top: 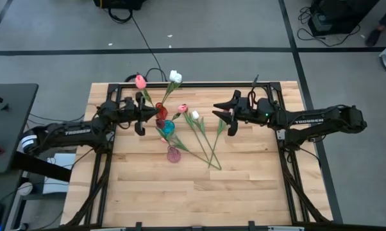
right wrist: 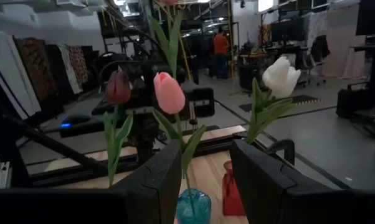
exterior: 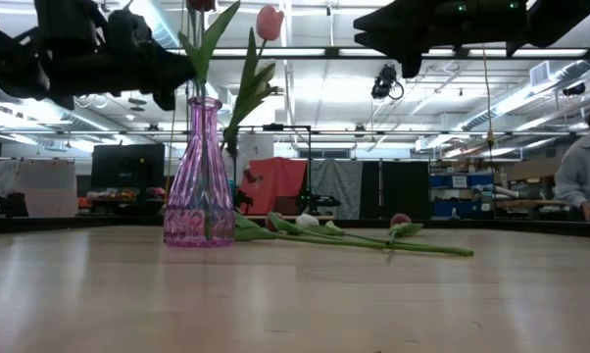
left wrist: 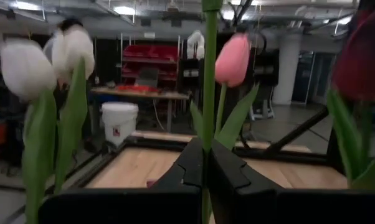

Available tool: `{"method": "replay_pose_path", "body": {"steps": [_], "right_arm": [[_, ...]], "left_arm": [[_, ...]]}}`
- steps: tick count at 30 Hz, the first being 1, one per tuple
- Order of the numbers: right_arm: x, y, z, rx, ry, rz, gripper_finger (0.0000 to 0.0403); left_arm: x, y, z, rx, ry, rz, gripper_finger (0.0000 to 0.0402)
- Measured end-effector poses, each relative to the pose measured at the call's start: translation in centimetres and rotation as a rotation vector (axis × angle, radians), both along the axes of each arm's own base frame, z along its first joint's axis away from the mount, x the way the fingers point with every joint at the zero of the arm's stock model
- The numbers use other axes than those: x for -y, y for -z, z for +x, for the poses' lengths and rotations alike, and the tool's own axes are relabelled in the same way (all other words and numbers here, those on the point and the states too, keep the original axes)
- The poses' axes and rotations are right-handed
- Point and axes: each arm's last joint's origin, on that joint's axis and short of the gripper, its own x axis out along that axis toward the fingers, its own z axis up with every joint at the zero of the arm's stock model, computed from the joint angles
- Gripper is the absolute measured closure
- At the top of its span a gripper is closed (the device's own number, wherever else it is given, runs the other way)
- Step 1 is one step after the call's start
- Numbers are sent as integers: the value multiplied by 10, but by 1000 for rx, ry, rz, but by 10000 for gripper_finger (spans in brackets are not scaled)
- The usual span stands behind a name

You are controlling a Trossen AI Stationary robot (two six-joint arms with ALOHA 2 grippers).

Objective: Sort flowers into vase by color
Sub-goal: Put the right pink flower into the blue vase

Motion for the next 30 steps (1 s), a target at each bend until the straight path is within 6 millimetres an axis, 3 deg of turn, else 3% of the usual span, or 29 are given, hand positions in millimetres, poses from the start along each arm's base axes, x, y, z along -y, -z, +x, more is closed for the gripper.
{"method": "replay_pose_path", "body": {"steps": [23, 27, 30], "right_arm": [[0, 0, 0, -2, -9, 2, 253], [0, 1, 0, -13, -9, 3, 253], [0, 3, 0, -27, -9, 2, 253]], "left_arm": [[-11, 41, 29, -144, 52, -79, 389], [-10, 47, 30, -181, 83, -96, 371], [-10, 49, 30, -205, 84, -102, 337]]}}
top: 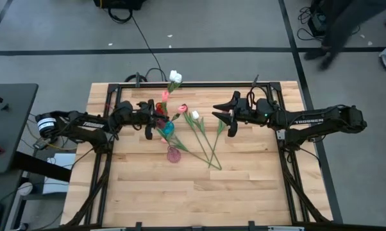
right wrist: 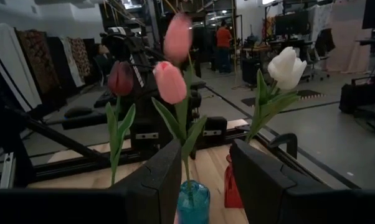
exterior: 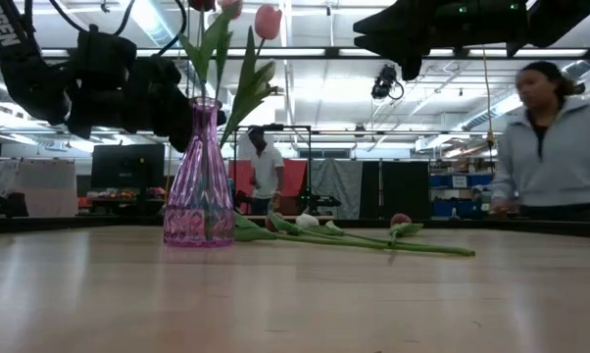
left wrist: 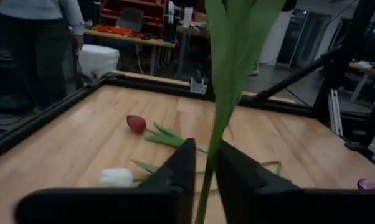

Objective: Sort flowers into vase by color
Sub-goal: Put the right pink flower into the blue vase, then put the right red flower into the purple vase

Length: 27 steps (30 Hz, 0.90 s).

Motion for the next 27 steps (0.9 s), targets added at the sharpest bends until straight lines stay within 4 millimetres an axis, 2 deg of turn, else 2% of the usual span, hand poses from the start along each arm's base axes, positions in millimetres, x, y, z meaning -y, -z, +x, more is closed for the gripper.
{"method": "replay_pose_path", "body": {"steps": [7, 11, 17, 23, 27], "right_arm": [[0, 0, 0, 3, 0, -9, 253], [0, 0, 0, 2, 9, 2, 251], [2, 6, 0, -57, 81, 25, 228], [2, 16, -1, -141, 108, 94, 172], [-3, 22, -1, -193, 65, 147, 136]], "left_arm": [[-3, 0, -4, -21, -17, -10, 221], [-4, -7, -8, 5, -28, 9, 182], [-2, -14, -15, 2, -62, 60, 172], [1, -24, -24, 0, -143, 114, 172], [4, -32, -32, 23, -176, 148, 172]]}}
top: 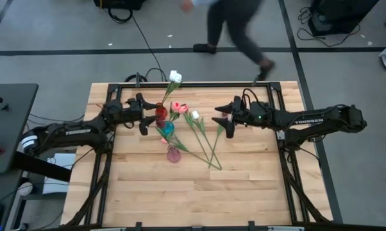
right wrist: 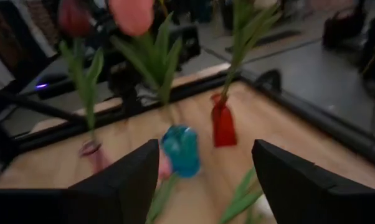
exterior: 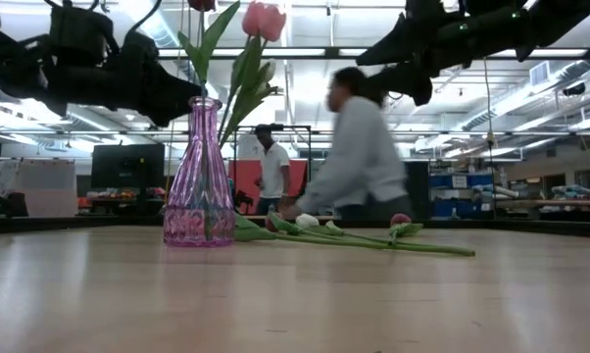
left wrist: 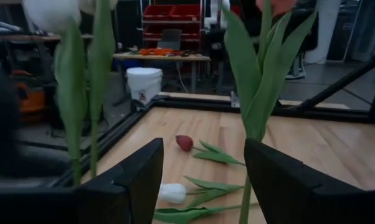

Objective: Sort flowers into vase by color
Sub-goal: Put the right red flower into the purple vase

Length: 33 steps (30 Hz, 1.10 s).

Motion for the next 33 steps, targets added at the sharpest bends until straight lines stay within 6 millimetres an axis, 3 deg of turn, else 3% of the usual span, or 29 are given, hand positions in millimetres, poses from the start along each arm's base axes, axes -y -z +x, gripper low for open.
{"method": "replay_pose_path", "body": {"steps": [9, 16, 33], "right_arm": [[-21, 23, 9, -129, 74, 83, 141], [-27, 40, 28, -267, 145, 142, 161], [-38, 21, 73, -492, 391, 255, 184]], "left_arm": [[8, -17, -13, 88, -6, 52, 172], [11, -14, -17, 33, -65, 64, 172], [37, -21, -23, 40, -49, 173, 172]]}}
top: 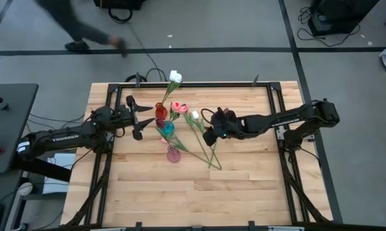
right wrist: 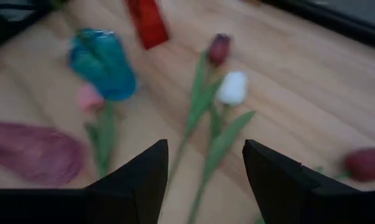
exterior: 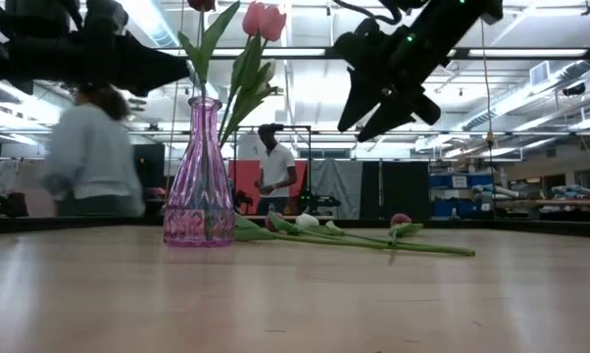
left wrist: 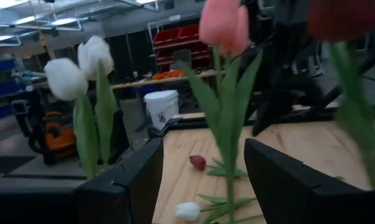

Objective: Sort flowers into vase by color
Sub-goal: Put the right red flower into the purple vase

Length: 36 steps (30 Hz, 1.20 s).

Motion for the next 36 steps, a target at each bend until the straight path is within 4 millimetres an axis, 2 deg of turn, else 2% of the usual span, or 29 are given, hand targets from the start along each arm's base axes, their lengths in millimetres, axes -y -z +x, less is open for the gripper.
{"method": "replay_pose_path", "body": {"steps": [12, 16, 20, 24, 30, 36], "right_arm": [[1, 14, 19, -164, 201, 78, 195], [1, 22, 19, -248, 321, 170, 195], [4, 39, 17, -351, 433, 319, 195], [6, 55, 20, -416, 474, 454, 195], [11, 70, 24, -442, 520, 474, 195], [17, 74, 28, -436, 534, 481, 195]], "left_arm": [[15, -4, -7, 22, 54, 7, 172], [16, -4, -7, 26, 22, 17, 172], [15, -4, -7, 33, -2, -23, 172], [15, -4, -7, 36, 1, -37, 172], [15, -4, -7, 32, 0, -37, 172], [15, -3, -7, 28, 3, -38, 172]]}}
